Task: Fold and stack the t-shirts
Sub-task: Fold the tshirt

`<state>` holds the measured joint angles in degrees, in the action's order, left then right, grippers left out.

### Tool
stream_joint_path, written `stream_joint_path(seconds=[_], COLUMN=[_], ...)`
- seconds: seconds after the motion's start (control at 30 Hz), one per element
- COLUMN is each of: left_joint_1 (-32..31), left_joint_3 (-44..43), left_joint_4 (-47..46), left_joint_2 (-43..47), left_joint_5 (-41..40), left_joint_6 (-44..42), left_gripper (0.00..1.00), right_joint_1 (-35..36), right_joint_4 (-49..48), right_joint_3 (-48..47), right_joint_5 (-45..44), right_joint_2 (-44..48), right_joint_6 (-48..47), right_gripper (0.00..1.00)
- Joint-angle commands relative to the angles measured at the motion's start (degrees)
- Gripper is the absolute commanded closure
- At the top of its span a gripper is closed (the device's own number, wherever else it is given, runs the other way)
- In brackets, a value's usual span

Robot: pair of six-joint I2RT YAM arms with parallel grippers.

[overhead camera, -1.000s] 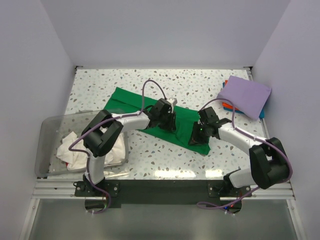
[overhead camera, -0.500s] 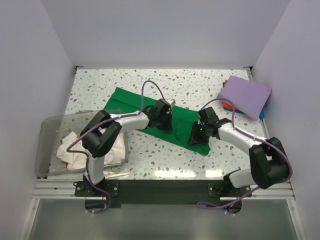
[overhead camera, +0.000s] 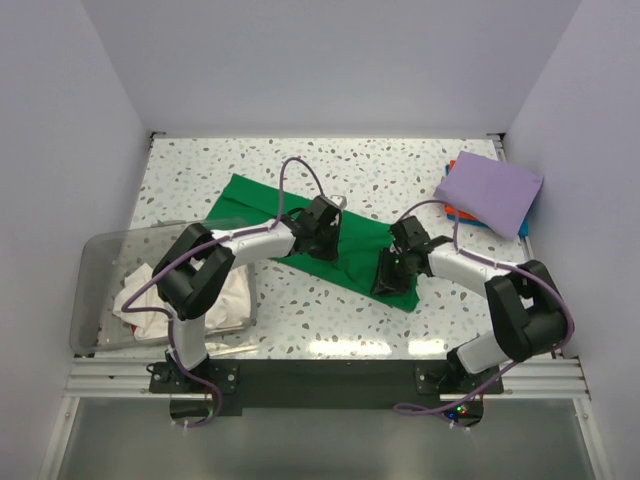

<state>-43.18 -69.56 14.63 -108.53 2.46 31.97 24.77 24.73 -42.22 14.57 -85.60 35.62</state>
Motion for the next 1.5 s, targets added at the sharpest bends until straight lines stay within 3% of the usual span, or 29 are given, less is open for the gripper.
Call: stream_joint_path(seconds=[0.0, 0.13, 0.3, 0.73, 1.03, 1.47], left_joint_1=[-0.24, -0.15, -0.24, -0.15, -0.15, -0.24], left_joint_3=[-2.33, -3.03, -4.88, -6.47, -6.47, -6.20], left_joint_4=[0.66, 0.92, 2.41, 4.61, 4.53, 4.26], left_joint_2=[1.74, 1.39, 0.17, -0.45, -0.45, -0.37], left_joint_5=[-1.05, -1.31, -1.49, -2.28, -2.28, -2.20], left_joint_6=[-0.59, -1.03, -1.82, -3.31, -3.31, -3.40], left_gripper=[0.94, 0.94, 0.94, 0.94, 0.94, 0.94], right_joint_1=[0.63, 0.80, 0.98, 1.06, 1.94, 3.17], right_joint_4=[-1.97, -1.62, 1.45, 5.86, 2.08, 0.67], right_joint_3=[-1.46, -1.99, -2.96, -3.66, -3.93, -4.63], right_joint_5=[-0.06, -0.33, -1.73, -2.09, -0.42, -1.03], right_joint_2=[-1.67, -1.76, 0.52, 5.01, 1.32, -1.76], right_joint_6=[-0.37, -0.37, -0.46, 0.16, 1.47, 1.48], right_gripper=[0.69, 0.78, 0.83, 0.82, 0.73, 0.77])
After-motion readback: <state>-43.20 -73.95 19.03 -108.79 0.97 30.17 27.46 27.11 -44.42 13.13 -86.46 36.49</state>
